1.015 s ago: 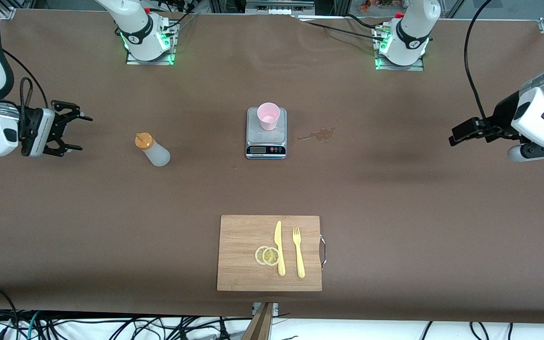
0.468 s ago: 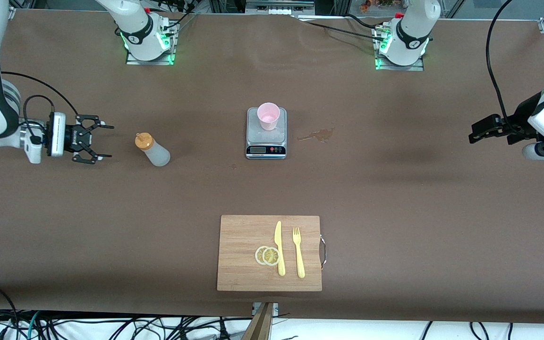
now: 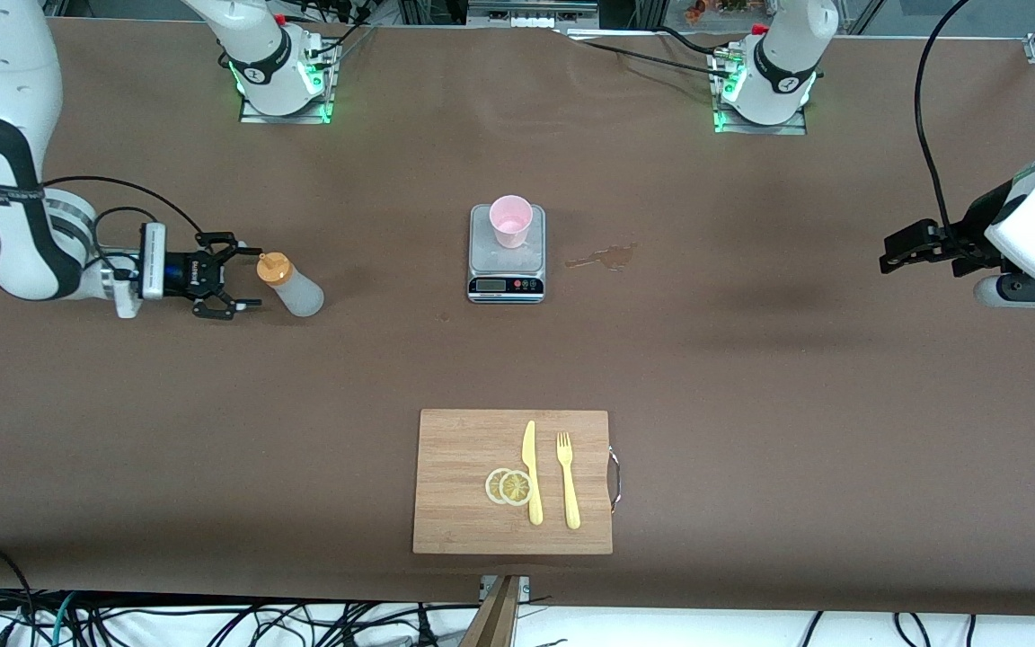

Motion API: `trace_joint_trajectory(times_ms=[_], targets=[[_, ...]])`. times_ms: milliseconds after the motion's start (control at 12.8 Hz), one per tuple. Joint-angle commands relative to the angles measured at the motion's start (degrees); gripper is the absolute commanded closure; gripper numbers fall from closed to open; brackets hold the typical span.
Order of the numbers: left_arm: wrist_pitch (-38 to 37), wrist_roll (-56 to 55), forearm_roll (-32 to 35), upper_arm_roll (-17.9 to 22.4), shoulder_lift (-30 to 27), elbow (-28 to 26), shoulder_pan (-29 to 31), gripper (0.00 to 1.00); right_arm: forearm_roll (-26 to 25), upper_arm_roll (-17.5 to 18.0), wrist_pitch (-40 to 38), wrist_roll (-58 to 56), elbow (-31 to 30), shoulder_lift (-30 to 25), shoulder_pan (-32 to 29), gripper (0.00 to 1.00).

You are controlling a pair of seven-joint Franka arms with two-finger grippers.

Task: Add sauce to pink cup with both arms
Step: 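Grasp the white squeeze bottle with the right gripper, then lift the bottle with the right gripper and move it over the cup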

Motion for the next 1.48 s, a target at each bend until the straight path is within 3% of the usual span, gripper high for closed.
trace_joint_trajectory(times_ms=[0,156,234,312,390,468,703,1093,1405], targets=[[-1.05,0.85,0.47,-0.03,0.94,1.67,-0.28,0.0,2.0,2.11,-3.35,-3.72,3.9,5.2,-0.42,0.01],[-1.05,0.93,0.65,-0.03,1.38,2.46,-0.28,0.0,2.27,3.69,-4.49,-4.0,7.59,7.14,-0.42,0.02],[-1.05,0.93,0.56,0.06,1.38,2.55,-0.28,0.0,2.27,4.39,-5.19,-4.0,8.05,7.67,-0.42,0.13],[-1.05,0.93,0.56,-0.03,1.38,2.55,-0.28,0.0,2.18,4.57,-5.2,-3.82,8.05,7.68,-0.33,0.48],[-1.05,0.93,0.56,-0.03,1.38,2.55,-0.28,0.0,2.01,4.66,-5.2,-3.13,7.96,7.76,-0.16,0.74],[-1.05,0.85,0.56,-0.03,1.38,2.55,-0.28,0.0,1.83,4.66,-5.38,-2.94,7.96,8.03,-0.16,0.81],[-1.05,0.85,0.47,-0.03,1.38,2.55,-0.28,0.0,1.39,4.66,-6.52,3.53,8.05,7.07,1.15,0.86],[-1.05,0.85,0.47,0.06,1.38,2.55,-0.19,0.0,-0.1,4.31,-1.36,19.43,8.49,-1.35,10.54,0.88],[-1.05,0.85,0.39,0.06,1.38,2.55,-0.19,0.0,-16.32,4.31,9.54,42.27,8.75,-12.34,21.78,0.88]])
